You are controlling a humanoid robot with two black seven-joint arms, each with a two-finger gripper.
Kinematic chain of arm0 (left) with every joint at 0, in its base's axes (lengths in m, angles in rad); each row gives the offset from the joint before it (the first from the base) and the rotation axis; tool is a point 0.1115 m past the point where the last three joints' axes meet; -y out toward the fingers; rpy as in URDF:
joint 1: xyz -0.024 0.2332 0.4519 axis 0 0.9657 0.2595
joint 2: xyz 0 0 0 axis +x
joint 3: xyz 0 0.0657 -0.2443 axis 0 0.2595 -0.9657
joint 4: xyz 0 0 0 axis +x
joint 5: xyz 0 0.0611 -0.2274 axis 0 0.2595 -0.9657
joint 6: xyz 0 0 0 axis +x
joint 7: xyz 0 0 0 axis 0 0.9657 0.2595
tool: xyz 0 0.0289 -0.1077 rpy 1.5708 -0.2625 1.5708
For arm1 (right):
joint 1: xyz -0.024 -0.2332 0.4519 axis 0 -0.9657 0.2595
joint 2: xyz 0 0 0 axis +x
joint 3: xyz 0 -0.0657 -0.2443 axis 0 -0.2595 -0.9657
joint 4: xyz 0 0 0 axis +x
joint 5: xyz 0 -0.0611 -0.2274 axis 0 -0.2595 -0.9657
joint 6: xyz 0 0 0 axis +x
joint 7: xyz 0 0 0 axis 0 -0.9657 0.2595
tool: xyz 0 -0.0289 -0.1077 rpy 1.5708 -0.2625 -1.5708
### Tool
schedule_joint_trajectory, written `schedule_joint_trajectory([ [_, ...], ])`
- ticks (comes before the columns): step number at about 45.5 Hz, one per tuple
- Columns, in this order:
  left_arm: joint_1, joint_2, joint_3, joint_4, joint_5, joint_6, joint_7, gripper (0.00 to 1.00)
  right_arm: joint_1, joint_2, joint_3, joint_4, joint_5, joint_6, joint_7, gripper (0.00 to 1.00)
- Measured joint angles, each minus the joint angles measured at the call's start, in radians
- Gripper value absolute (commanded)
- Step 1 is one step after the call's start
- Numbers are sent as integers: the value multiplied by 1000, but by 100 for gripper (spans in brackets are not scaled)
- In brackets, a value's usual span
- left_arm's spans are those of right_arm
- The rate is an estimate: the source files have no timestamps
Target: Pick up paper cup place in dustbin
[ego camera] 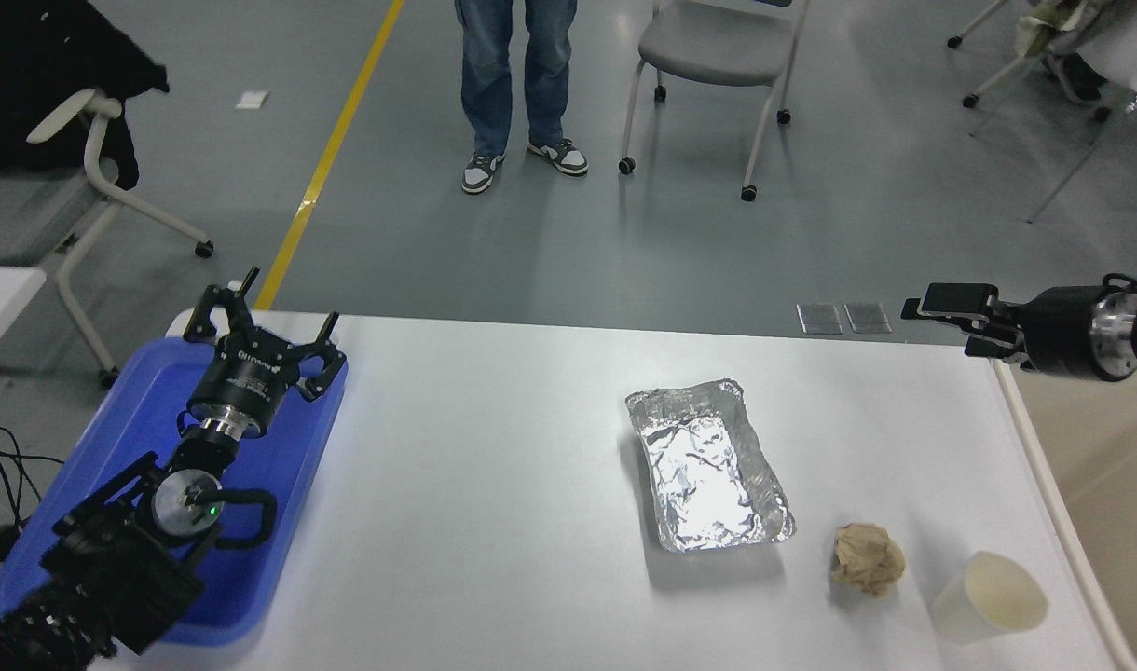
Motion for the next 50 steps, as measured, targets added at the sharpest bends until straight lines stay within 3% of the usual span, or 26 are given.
schedule_joint_trajectory([
  [9,0,0,0,0,0,0,0,100,159,65,-53,55,-71,234,-60,100],
  [19,0,0,0,0,0,0,0,100,256,125,-34,75,-137,369,-139,100],
  [34,0,0,-1,0,0,0,0,100,303,170,-59,67,-182,427,-209,98],
  [50,0,0,-1,0,0,0,0,100,347,199,-82,73,-188,438,-235,99],
])
